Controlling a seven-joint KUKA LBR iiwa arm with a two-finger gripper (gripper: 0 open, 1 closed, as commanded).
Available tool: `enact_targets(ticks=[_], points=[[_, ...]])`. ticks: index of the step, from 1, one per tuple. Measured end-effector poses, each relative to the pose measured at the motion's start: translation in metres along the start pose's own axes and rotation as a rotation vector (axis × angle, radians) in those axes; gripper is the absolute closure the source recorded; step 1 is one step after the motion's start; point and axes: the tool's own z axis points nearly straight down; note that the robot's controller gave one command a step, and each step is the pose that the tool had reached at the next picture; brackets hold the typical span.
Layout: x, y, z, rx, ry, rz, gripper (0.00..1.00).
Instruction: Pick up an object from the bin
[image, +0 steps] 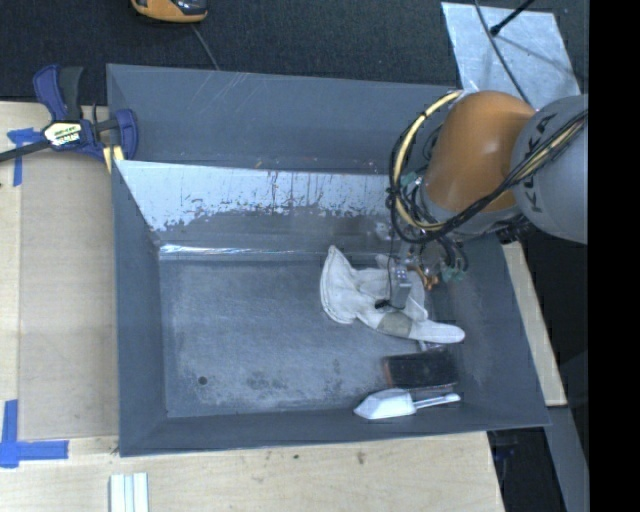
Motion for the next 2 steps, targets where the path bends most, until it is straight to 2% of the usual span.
enact_targets(ticks=[1, 2], points=[[0.0338, -0.0194, 0.0302, -0.001, 0.000, 0.045, 1.00], [0.0338, -0.0193, 0.0302, -0.001, 0.000, 0.045, 1.00]])
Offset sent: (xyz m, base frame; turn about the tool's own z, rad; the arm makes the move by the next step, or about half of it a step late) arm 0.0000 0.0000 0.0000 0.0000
